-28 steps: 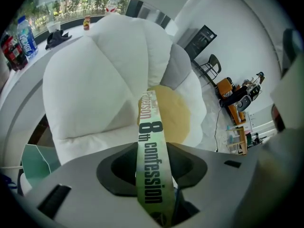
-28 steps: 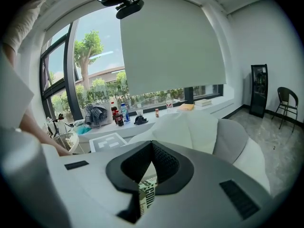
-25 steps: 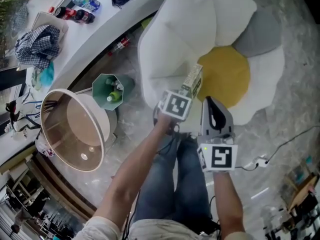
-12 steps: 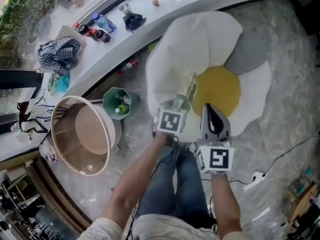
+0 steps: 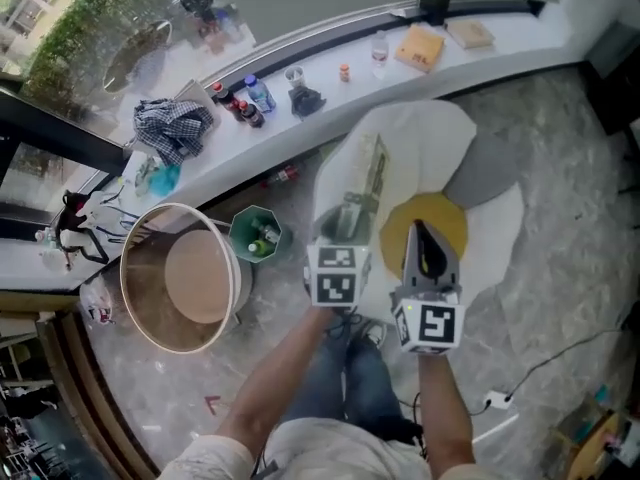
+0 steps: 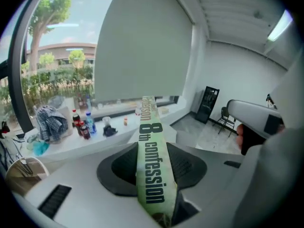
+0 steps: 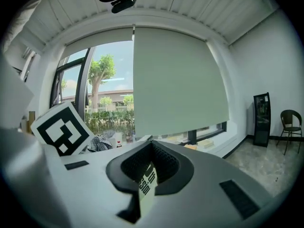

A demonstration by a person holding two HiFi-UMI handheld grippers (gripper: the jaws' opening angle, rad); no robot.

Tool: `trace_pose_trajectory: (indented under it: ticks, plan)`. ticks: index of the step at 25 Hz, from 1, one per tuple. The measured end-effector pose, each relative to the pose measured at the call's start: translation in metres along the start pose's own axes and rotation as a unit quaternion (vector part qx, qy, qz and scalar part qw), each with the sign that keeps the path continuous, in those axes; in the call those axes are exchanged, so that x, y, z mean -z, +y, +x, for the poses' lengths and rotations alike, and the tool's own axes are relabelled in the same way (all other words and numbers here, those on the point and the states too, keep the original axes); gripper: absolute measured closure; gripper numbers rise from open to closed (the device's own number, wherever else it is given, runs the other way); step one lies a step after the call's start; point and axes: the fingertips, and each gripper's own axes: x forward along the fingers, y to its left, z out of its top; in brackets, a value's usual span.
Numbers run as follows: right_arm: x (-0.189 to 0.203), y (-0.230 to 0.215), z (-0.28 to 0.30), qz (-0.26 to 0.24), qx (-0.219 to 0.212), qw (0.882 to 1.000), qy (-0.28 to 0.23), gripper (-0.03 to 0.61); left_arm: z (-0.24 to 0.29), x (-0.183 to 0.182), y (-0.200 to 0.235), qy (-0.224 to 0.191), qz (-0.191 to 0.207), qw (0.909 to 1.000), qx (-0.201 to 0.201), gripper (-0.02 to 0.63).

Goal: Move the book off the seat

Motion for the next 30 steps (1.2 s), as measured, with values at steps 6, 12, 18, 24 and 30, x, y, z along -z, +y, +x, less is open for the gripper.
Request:
trace_pose_trajectory:
  ticks: [6,12,18,24,30]
  plan:
    - [-0.076,0.025,-0.018,-0.027,-0.033,0.997,-0.06,0.575,-0.083,-0.071,0.007,-0.119,-0.003,0.9919,-0.045,0.448]
    - [-0.142,0.049,-0.043,-0.028,-0.062,0.991,-0.113,0.575,-0.17,-0.114,0.01,-0.214,0.005,0.9714,-0.103,0.448]
    - [-0.194,0.08,-0.065,-0.035,-0.106,0.981,-0.156,0.575,-0.249,-0.139,0.013,-0.288,0.021,0.9443,-0.158,0.448]
    - [-0.215,0.111,-0.07,-0.038,-0.145,0.973,-0.175,0.575,-0.288,-0.146,0.03,-0.312,0.015,0.9301,-0.194,0.448]
    - [-0.228,0.174,-0.064,-0.049,-0.199,0.963,-0.178,0.575,-0.333,-0.141,0.073,-0.325,-0.005,0.9157,-0.236,0.448]
